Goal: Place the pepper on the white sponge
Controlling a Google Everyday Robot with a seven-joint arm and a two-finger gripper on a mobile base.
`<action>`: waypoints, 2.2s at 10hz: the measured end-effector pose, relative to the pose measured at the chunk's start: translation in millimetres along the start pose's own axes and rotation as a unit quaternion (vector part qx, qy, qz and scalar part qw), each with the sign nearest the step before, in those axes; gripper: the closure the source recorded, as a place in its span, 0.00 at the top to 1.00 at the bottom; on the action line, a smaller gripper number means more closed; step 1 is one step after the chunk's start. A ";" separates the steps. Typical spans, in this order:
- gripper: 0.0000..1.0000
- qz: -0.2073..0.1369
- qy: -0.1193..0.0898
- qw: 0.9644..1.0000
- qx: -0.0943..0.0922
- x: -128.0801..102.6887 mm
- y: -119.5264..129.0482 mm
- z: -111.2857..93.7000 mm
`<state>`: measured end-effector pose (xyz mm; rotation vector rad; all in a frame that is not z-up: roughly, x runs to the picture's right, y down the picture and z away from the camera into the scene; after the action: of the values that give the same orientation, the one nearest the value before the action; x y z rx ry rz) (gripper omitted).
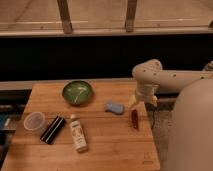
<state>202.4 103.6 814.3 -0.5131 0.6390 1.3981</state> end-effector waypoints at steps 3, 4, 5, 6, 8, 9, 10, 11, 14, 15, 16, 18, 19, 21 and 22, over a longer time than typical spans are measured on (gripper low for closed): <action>0.80 -0.009 0.004 1.000 0.016 -6.8 24.0 18.7; 0.80 -0.008 0.004 1.000 0.017 -6.7 23.4 19.1; 0.80 -0.008 0.005 1.000 0.017 -6.2 22.4 19.4; 0.80 -0.007 0.005 1.000 0.017 -6.1 21.7 19.4; 0.80 -0.007 0.014 1.000 0.011 -4.8 22.1 22.4; 0.80 -0.006 0.029 1.000 0.005 -2.3 20.6 33.0; 0.80 -0.004 0.042 0.999 -0.002 -0.8 21.8 46.8; 0.80 -0.003 0.051 0.999 -0.008 -0.1 22.8 58.2; 0.80 0.001 0.068 0.997 -0.020 4.4 22.1 69.9; 0.80 0.001 0.072 0.997 -0.022 5.7 22.9 72.0; 0.80 0.001 0.077 0.997 -0.024 7.1 23.3 74.3; 0.72 -0.001 0.086 0.996 -0.025 10.2 24.9 80.8; 0.60 -0.003 0.090 0.996 -0.026 11.0 27.0 84.5; 0.40 -0.003 0.095 0.995 -0.026 12.5 27.3 88.0; 0.32 -0.002 0.097 0.995 -0.026 12.8 27.8 88.9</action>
<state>185.0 176.0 871.7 -0.6980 0.7582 1.3739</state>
